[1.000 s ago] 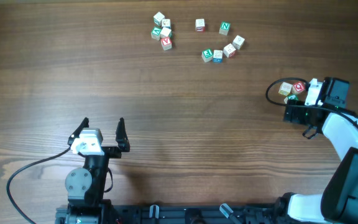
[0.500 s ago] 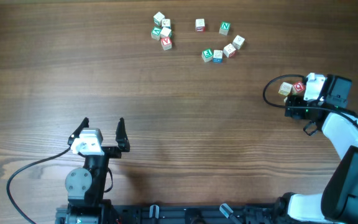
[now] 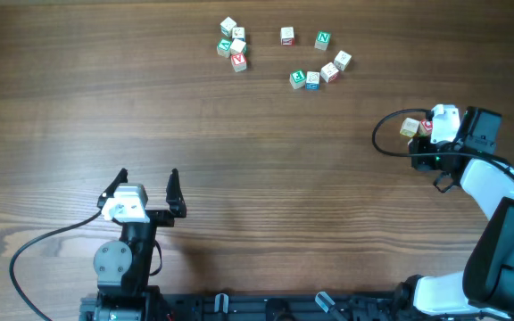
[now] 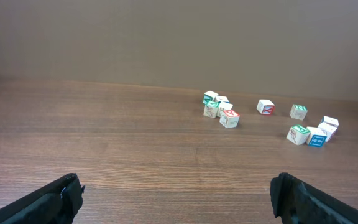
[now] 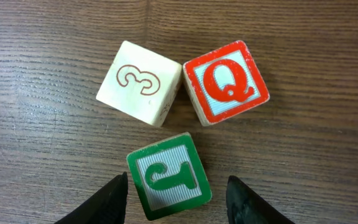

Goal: Form a circle

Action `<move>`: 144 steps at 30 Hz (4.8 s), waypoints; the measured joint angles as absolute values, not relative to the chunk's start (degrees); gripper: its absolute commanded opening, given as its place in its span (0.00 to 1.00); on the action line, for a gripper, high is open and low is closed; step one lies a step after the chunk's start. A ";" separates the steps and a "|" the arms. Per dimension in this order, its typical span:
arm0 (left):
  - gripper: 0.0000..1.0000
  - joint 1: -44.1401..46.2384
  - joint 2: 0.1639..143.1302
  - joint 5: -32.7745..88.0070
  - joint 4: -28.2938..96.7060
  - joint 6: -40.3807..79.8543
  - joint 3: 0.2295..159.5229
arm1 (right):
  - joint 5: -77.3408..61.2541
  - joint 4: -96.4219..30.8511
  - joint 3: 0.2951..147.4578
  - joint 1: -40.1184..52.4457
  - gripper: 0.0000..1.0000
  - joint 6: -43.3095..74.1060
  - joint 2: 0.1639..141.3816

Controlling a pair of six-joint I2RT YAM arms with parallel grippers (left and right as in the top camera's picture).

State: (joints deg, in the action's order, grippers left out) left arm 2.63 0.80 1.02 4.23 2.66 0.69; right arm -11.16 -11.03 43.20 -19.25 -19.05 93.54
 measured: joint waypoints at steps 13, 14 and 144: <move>1.00 2.63 0.80 1.02 4.23 2.68 0.69 | -11.40 -10.20 43.20 -19.25 0.31 -20.49 93.54; 1.00 2.63 0.78 1.02 4.23 2.66 0.69 | -11.40 -10.20 43.20 -19.25 0.31 -20.51 93.54; 1.00 2.63 0.78 1.02 4.23 2.66 0.69 | -16.73 -11.62 43.35 -21.50 0.81 -19.18 91.48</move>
State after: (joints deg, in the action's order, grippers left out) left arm 2.63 0.78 1.02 4.23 2.66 0.69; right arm -16.73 -11.62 43.35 -21.50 -19.18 91.48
